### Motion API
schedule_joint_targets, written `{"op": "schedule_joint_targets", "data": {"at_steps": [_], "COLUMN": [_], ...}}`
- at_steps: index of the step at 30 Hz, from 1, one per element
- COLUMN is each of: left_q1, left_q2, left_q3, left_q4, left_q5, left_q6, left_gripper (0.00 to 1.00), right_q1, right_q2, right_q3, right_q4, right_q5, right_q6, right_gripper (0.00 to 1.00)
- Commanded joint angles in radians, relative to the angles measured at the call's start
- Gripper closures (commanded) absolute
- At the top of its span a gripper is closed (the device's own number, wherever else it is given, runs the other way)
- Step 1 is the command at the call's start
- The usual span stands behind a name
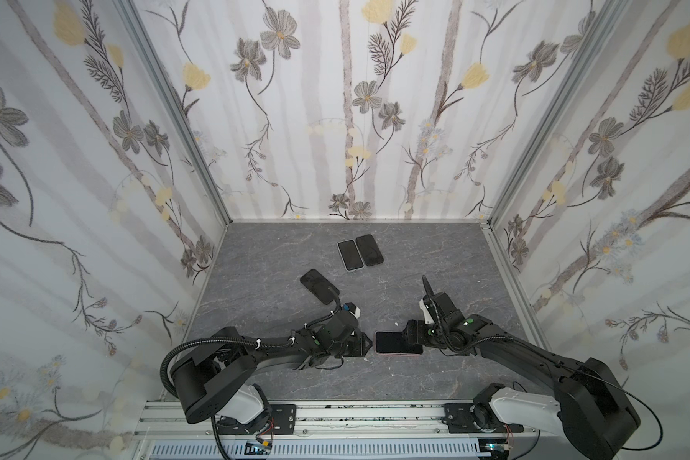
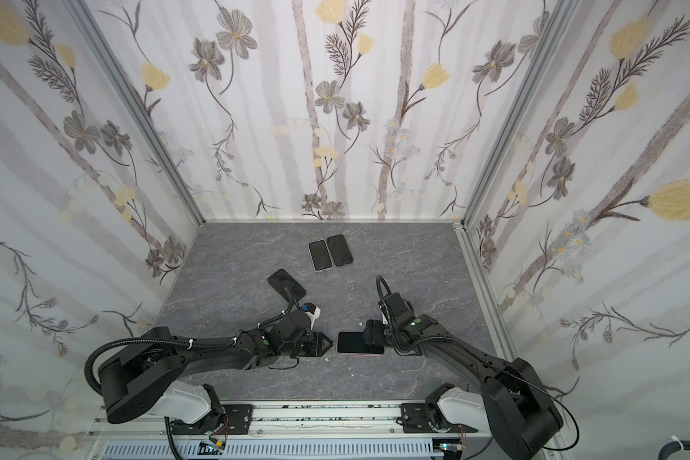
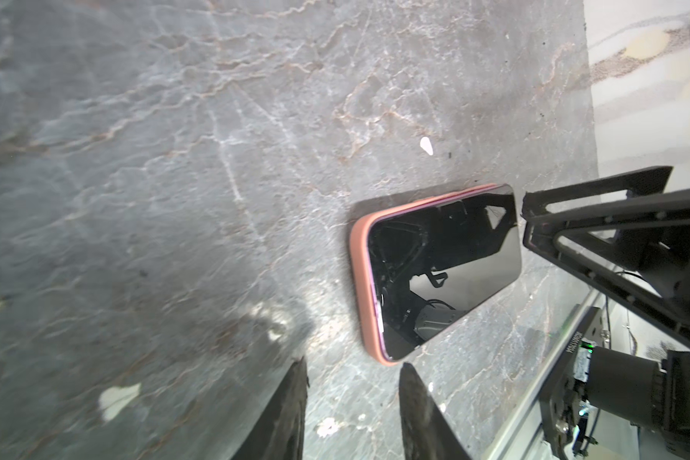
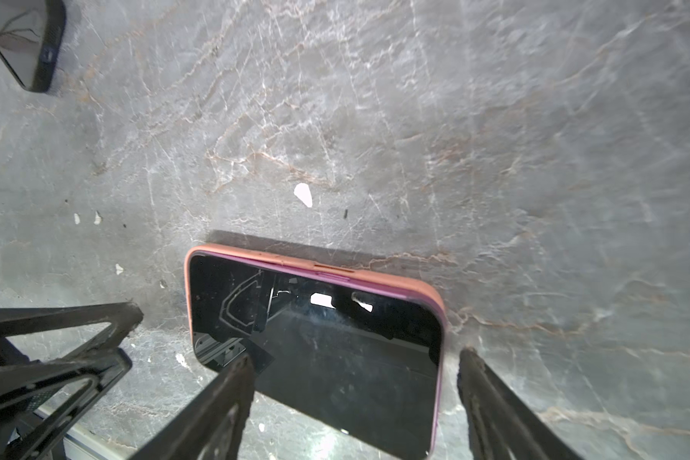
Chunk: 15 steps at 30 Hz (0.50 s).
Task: Put the phone into the phone case
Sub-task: 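Pinch the phone and case edges with both grippers, pressing them together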
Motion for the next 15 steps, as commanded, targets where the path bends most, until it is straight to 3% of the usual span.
{"op": "schedule_joint_targets", "data": {"at_steps": [1, 5, 15], "left_q1": [0.001, -0.004, -0.037], "left_q2": [0.016, 0.051, 0.184], "left_q3": [0.030, 0.058, 0.131], "left_q4": [-0.003, 0.006, 0.023], "left_q5": [0.018, 0.035, 0.083], "left_q6": [0.022, 0.026, 0.024], "left_gripper": [0.62, 0.62, 0.65], "right_q1": [-0.002, -0.013, -0.019], "right_q2": [-0.030, -0.083, -0.117], "right_q3": [-0.010, -0.057, -0.175], "right_q4": [-0.041, -0.035, 0.087], "right_q5": [0.057, 0.060, -0.092], "right_q6": [0.022, 0.050, 0.079], "right_gripper": [0.18, 0.23, 0.77]}}
